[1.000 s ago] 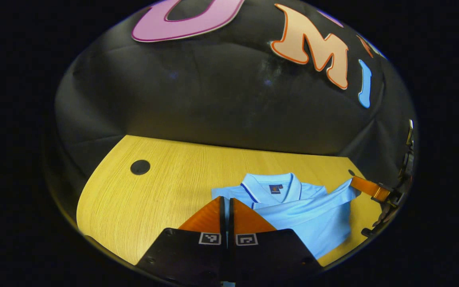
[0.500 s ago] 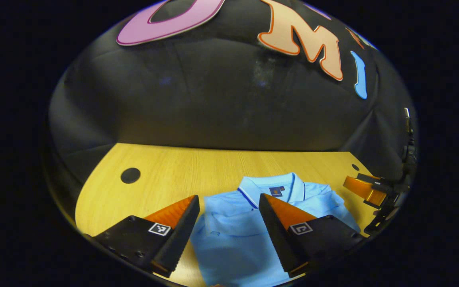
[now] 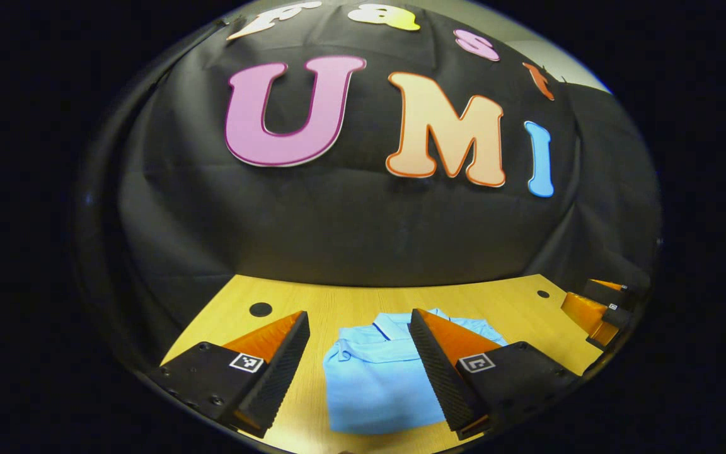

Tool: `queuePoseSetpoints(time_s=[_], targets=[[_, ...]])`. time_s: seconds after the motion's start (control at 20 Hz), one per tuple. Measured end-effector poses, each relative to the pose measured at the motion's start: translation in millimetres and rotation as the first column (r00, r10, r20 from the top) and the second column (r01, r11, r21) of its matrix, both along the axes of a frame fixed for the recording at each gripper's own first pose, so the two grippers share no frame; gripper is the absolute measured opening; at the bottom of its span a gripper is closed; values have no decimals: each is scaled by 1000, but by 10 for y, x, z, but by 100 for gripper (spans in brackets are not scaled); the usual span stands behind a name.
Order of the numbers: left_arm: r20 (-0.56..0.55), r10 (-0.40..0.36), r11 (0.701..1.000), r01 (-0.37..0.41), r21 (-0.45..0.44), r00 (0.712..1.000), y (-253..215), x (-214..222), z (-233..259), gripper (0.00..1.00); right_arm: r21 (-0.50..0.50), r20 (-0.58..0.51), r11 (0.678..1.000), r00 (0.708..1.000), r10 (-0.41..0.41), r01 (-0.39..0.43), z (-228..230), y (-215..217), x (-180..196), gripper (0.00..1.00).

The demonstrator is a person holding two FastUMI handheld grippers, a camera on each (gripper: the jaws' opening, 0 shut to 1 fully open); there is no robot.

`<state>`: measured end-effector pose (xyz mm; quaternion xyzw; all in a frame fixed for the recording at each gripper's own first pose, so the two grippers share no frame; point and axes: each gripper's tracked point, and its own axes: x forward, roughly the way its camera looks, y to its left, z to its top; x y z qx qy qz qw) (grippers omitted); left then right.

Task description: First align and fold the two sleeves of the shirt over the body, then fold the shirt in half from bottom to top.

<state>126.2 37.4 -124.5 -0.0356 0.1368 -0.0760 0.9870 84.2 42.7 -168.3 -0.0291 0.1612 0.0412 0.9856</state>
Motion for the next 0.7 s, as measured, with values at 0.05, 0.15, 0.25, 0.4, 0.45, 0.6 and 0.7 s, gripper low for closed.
queuePoseSetpoints(time_s=[0.05, 0.15, 0.25, 0.4, 0.45, 0.6, 0.7], targets=[[17, 2, 1000, -2, -3, 1000, 6, -140, 89, 96, -3, 21, 1000, 1000, 8, -7, 120, -7, -135, 98], [38, 8, 1000, -8, -2, 999, 22, -434, 227, 95, 4, 43, 1000, 999, 22, -22, 297, -11, -424, 99], [60, 14, 1000, -15, 20, 998, 63, -688, 319, 96, 19, 46, 999, 999, 26, -27, 403, -27, -673, 100], [79, 17, 998, -21, 53, 997, 44, -1069, 436, 96, 43, 39, 999, 999, 26, -28, 468, -49, -964, 100], [82, 18, 998, -22, 55, 996, 38, -1153, 453, 95, 49, 39, 998, 999, 25, -27, 488, -57, -1024, 100], [66, 22, 998, -26, 57, 998, 23, -1305, 398, 95, 64, 34, 997, 999, 34, -36, 512, -16, -1130, 100], [59, 34, 998, -37, 59, 998, 52, -1340, 397, 95, 65, 37, 997, 998, 43, -45, 563, 14, -1148, 100]])
